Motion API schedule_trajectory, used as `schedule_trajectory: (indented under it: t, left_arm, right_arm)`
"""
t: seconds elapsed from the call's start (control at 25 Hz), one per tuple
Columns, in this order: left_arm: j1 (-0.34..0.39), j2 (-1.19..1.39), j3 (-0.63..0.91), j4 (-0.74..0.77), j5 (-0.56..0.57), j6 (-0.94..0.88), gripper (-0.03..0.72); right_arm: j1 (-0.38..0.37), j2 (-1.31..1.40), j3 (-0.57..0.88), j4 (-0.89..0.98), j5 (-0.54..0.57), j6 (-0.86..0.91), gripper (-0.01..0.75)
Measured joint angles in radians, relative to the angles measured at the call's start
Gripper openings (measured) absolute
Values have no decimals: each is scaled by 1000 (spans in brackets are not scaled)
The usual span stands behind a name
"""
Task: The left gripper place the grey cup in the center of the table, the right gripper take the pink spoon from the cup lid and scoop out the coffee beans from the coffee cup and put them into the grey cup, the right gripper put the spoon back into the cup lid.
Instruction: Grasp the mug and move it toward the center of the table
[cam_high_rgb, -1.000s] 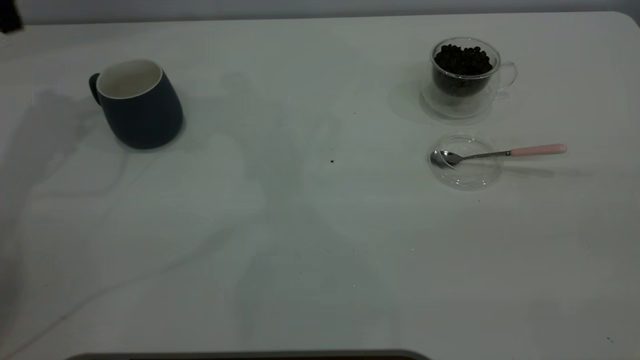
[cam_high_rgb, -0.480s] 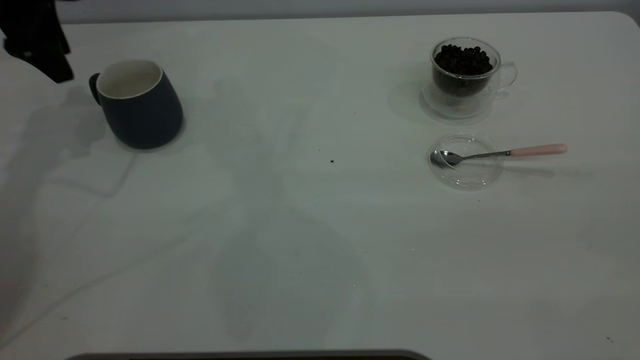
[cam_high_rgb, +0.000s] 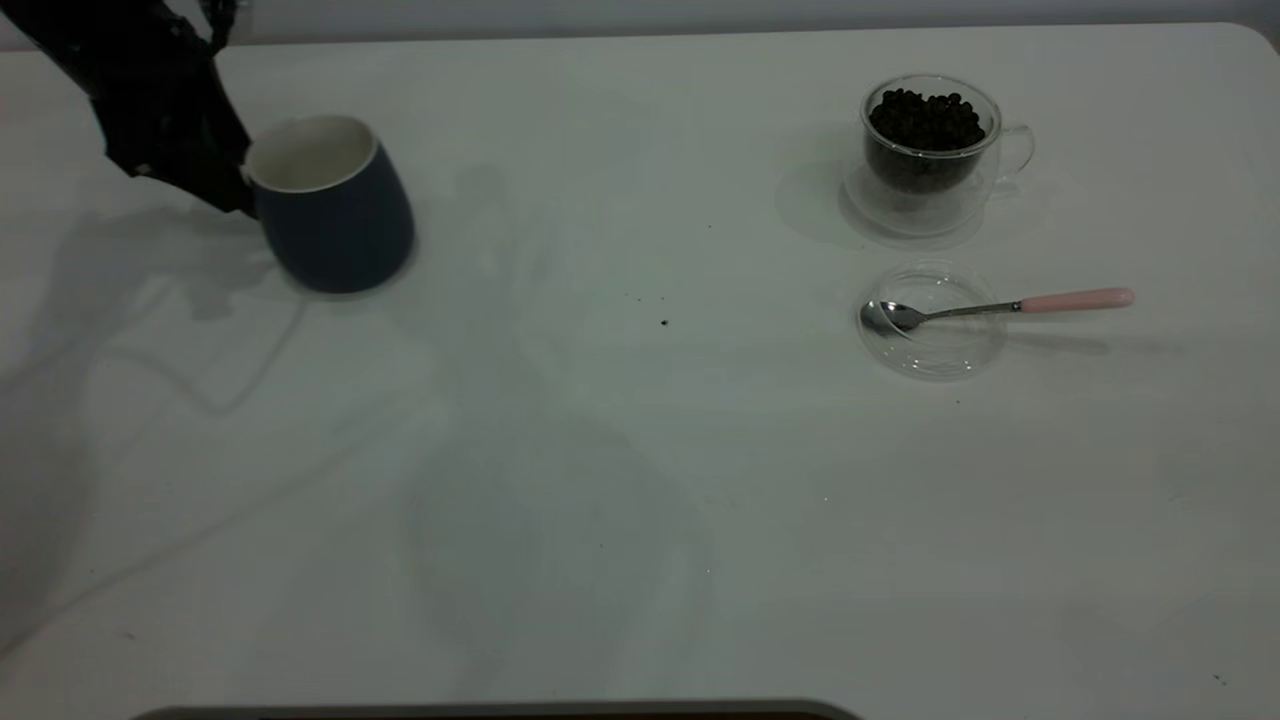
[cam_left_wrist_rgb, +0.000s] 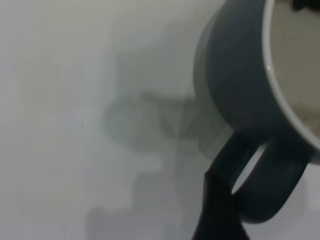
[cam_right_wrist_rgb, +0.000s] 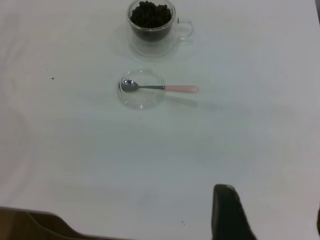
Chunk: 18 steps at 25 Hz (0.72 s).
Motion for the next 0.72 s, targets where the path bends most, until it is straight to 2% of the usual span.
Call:
schedule_trajectory:
  t: [0.28,0.6,0.72]
  left_arm:
    - [-41,0,-1,-33,1,50,567]
    - [-136,0,-1,-46,0,56,567]
    - [-172,0,-1,-99,-5,56,567]
  right_arm:
    - [0,0,0,0,0,0,452]
    - [0,0,0,1,0,0,452]
    - [0,0,0,1,0,0,452]
